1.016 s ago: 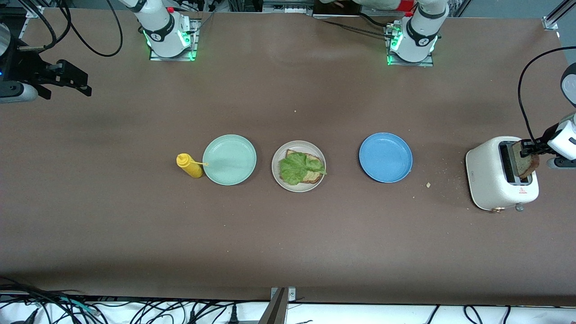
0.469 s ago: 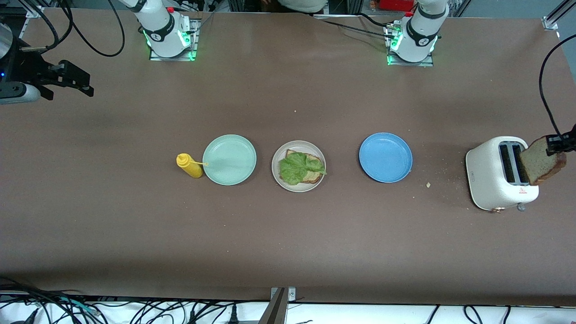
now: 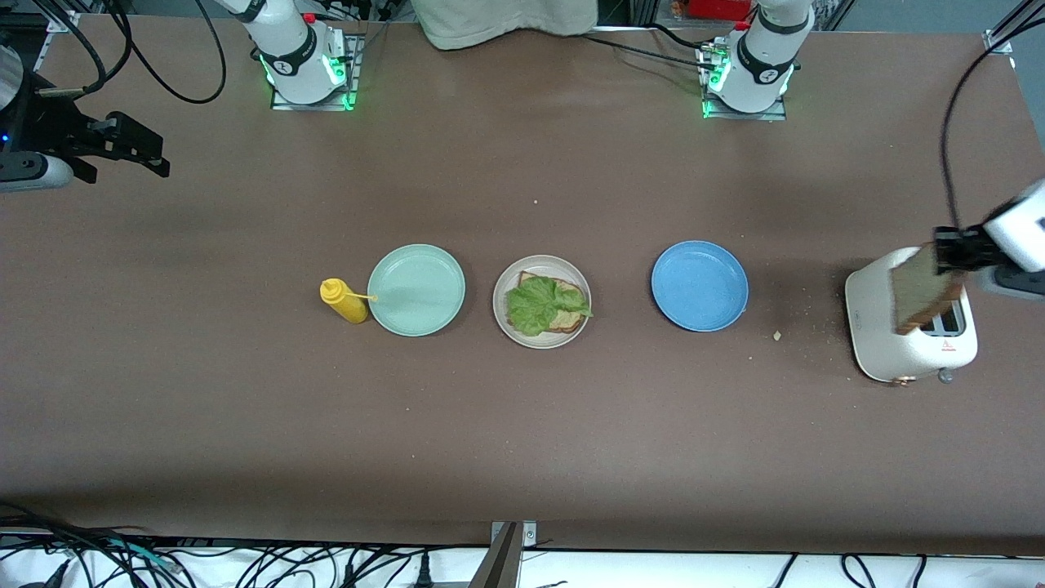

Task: Make sandwich in beige plate with both arms
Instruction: 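Lift the bread slice out of the toaster with the left gripper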

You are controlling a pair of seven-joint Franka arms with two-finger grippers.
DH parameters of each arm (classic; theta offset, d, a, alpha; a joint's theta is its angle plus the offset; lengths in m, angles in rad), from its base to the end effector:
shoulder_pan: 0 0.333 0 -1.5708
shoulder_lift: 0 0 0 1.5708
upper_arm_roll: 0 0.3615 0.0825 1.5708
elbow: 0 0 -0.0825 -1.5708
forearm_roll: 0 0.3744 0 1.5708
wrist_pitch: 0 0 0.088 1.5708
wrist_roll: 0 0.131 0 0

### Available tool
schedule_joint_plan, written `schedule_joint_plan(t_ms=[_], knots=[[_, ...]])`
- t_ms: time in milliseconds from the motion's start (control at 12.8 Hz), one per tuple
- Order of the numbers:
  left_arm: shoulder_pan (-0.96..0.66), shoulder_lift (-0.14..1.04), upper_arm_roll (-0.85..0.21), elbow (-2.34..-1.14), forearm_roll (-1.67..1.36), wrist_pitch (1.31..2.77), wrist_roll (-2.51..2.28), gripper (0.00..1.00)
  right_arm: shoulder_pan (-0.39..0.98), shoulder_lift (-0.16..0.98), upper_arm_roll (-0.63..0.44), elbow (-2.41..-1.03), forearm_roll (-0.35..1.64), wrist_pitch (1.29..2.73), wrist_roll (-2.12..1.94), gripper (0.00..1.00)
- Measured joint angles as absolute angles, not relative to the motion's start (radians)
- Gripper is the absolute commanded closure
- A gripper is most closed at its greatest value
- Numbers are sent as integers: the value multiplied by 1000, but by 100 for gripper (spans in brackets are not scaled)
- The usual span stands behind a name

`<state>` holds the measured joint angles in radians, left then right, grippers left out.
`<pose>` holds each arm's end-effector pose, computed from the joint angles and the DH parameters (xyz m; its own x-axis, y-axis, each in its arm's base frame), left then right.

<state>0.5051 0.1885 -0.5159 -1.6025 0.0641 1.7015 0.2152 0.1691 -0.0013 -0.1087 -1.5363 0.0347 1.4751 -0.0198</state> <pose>0.6032 0.0255 0.5462 0.9714 -0.2306 -0.0568 -0.2284 -0.9726 0.0428 0.5320 0.0370 0.6545 0.9948 0.0833 -0.0591 0.0813 -0.9960 -0.0360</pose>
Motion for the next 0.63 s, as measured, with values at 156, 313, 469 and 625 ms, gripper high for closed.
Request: schedule_joint_plan(t_ms=[156,313,469,625], knots=[[455,234,-528,-1603,-70,1699,179,100,168,2,-126,-1536,34,1474,-20,0],[404,314,-527,-1604,-237,1699,163,100,167,6,-157,-1536,34,1473,-20,0],[381,400,-526,-1604,-448,1707,161,100,165,7,-180,-1536,34,1472,-20,0],[361,455,-526,-1602,-604,1740,161,100,166,7,-182,-1536,34,1471,-20,0]])
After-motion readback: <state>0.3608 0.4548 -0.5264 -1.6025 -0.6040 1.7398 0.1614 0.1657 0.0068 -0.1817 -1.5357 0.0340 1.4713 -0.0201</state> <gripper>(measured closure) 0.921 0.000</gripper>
